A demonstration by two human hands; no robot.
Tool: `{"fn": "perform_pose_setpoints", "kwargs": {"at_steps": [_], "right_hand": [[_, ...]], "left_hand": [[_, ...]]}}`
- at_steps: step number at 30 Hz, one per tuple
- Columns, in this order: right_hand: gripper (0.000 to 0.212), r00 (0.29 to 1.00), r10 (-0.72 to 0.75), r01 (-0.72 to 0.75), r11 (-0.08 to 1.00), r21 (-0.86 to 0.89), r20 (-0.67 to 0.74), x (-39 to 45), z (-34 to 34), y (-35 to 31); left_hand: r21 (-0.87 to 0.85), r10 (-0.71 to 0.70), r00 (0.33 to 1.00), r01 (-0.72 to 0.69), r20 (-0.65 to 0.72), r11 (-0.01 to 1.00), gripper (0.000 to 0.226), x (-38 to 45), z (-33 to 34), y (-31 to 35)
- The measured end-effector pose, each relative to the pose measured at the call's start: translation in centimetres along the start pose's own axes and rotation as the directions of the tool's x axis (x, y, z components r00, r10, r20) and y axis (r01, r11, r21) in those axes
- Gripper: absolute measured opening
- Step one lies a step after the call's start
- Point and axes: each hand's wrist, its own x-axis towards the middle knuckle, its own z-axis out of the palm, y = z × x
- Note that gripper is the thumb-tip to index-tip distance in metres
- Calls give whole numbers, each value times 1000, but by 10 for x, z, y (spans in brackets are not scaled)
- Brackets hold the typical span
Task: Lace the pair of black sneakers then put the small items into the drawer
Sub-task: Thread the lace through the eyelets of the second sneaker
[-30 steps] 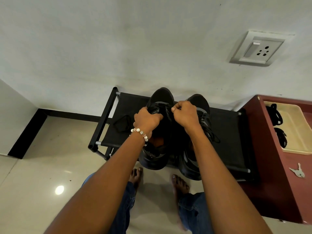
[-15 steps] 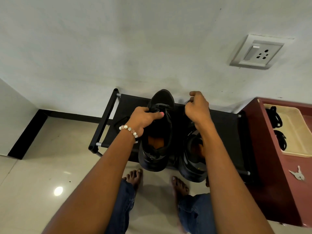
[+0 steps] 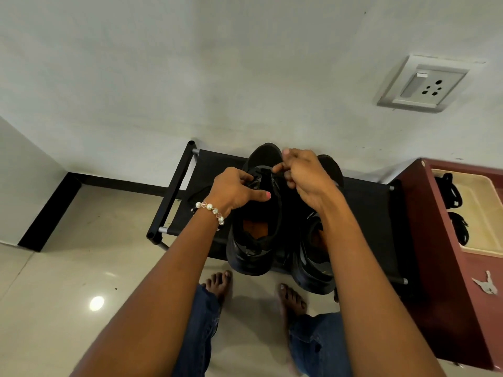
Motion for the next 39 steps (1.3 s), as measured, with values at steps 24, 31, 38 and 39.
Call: {"fn": "perform_pose_setpoints", "kwargs": {"at_steps": [24, 31, 38, 39], "right_hand": [[54, 991, -127, 128, 992, -13, 51, 7, 8, 9], [82, 944, -239, 320, 826, -465, 227, -6, 3, 8], [85, 946, -235, 315, 828, -465, 223, 2, 2, 13], [81, 945, -252, 318, 855, -410, 206, 3, 3, 15]], "left_hand": [[-138, 99, 975, -128, -198, 982, 26, 2, 2, 1], [-190, 353, 889, -415, -292, 890, 16, 2, 8, 21], [-47, 408, 858, -443, -313, 895, 9, 1, 15, 26], [-100, 363, 869, -417, -337, 904, 6, 3, 15, 24]]}}
